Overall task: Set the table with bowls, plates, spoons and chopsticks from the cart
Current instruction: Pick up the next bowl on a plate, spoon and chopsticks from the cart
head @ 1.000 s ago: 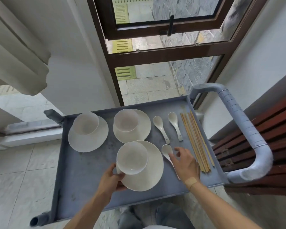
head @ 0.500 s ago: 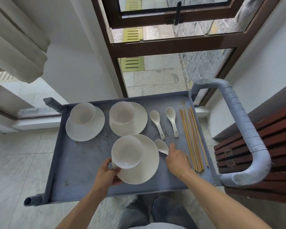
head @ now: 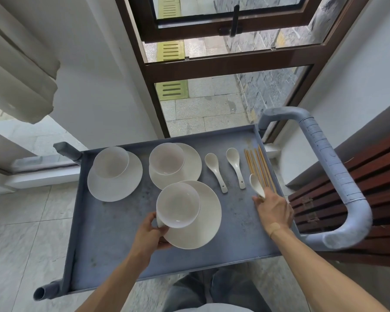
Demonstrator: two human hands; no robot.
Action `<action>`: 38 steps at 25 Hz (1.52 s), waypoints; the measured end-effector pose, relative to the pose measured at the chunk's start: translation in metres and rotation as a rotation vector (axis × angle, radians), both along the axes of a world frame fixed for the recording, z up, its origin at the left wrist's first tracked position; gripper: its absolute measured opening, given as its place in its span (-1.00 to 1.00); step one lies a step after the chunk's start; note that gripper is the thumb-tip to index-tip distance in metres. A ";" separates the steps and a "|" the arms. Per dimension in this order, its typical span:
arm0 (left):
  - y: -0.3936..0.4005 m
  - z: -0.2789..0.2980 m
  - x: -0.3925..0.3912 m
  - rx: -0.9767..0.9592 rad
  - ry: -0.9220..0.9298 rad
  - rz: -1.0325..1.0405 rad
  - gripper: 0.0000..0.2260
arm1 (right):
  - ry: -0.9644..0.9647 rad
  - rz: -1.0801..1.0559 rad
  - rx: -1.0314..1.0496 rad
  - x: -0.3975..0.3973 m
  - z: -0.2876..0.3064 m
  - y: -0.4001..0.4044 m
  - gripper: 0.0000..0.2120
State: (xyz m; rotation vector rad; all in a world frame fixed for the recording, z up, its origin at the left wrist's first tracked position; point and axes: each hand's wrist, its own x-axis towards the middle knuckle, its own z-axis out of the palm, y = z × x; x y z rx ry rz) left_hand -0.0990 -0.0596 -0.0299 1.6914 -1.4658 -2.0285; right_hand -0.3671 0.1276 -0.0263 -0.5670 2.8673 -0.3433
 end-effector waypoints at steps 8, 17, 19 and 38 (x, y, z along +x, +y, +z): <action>-0.018 -0.001 0.003 0.008 0.016 -0.041 -0.68 | -0.039 -0.095 0.090 -0.004 -0.008 -0.009 -0.74; -0.022 0.002 0.007 0.007 0.025 -0.065 -0.70 | -0.064 0.111 0.379 -0.015 -0.007 -0.028 -0.79; -0.022 0.002 0.007 0.012 0.028 -0.068 -0.71 | -0.049 0.141 0.401 -0.012 -0.009 -0.026 -0.80; -0.020 0.020 0.055 0.001 0.107 0.050 -0.67 | -0.622 -0.082 -0.691 0.114 0.025 -0.071 -0.91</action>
